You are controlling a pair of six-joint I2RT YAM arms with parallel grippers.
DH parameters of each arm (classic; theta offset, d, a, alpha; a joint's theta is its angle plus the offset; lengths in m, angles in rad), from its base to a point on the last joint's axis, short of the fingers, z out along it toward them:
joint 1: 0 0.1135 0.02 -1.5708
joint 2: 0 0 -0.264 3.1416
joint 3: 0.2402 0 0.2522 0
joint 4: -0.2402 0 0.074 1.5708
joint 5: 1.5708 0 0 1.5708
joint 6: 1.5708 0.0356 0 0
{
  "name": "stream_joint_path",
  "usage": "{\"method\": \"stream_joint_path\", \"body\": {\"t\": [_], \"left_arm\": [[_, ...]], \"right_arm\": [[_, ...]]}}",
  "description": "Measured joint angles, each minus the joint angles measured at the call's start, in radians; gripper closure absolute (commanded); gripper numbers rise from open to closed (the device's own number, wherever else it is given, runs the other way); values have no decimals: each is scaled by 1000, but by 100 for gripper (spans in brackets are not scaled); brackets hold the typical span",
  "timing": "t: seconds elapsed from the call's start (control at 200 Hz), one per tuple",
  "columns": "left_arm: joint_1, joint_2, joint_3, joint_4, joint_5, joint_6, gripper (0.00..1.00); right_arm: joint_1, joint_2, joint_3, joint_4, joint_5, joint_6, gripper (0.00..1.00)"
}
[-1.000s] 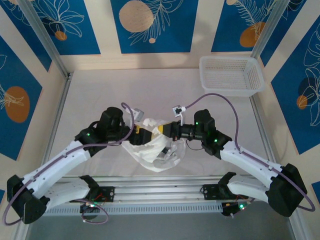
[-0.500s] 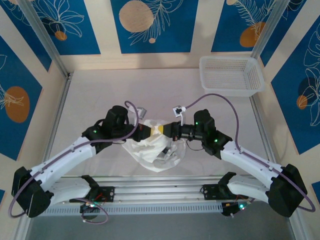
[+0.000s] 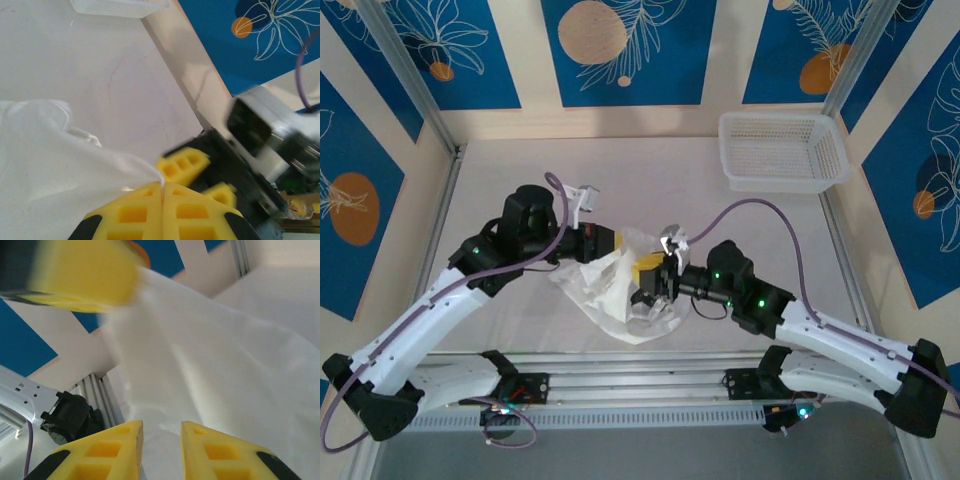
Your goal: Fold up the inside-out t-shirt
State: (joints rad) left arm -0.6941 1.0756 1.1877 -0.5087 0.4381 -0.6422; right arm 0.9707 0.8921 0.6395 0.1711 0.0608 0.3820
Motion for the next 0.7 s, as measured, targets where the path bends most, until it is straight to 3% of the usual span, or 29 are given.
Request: {"method": "stream_joint_path", "body": {"t": [0.06, 0.165, 0.265, 0.355, 0.7], "left_arm": [[0, 16, 0, -4, -1, -8, 100], [0, 31, 0, -10, -6, -14, 100], [0, 31, 3, -15, -20, -14, 100], [0, 30, 9, -39, -36, -11, 100], [2, -9, 11, -91, -82, -3, 100]], "right_arm": [[95, 11, 9, 26, 103, -72, 74], [213, 102, 46, 90, 256, -165, 63], [238, 203, 78, 117, 397, -187, 54], [234, 252, 80, 111, 500, -182, 54], [214, 264, 70, 1, 566, -134, 62]]}}
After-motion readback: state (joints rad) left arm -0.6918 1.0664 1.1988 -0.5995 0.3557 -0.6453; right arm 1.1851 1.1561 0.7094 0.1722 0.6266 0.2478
